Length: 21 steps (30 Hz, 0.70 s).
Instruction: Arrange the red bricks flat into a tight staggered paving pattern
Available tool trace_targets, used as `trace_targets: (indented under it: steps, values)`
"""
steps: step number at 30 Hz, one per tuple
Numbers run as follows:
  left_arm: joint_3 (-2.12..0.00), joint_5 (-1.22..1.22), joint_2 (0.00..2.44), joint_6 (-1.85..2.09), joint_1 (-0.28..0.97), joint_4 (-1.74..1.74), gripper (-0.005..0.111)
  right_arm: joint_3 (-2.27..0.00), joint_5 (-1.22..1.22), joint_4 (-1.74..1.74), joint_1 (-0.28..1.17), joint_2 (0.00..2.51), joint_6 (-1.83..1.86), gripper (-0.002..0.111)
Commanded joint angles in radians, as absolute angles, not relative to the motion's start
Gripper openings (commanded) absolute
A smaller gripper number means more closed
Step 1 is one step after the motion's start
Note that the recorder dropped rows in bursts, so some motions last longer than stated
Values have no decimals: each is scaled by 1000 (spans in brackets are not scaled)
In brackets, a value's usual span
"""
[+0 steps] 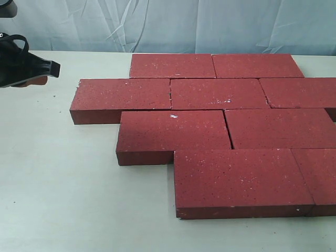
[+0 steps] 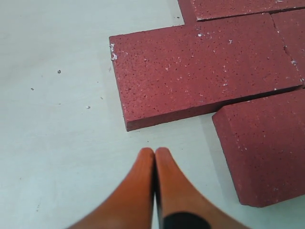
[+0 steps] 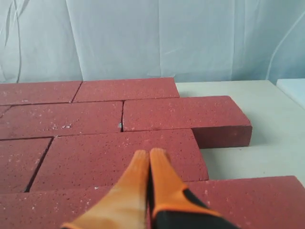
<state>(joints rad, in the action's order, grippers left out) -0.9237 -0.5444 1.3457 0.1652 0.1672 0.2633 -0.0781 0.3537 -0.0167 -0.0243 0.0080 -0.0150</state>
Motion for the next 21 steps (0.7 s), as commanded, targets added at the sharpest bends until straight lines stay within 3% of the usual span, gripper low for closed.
trace_targets:
  steps: [1,21]
  values:
    - [-922,-538,1338,161,169,262,0,-13,326,-33,-28,0,-17,-1]
    - [-922,-536,1338,161,169,262,0,0,318,-31,-28,0,-19,-1]
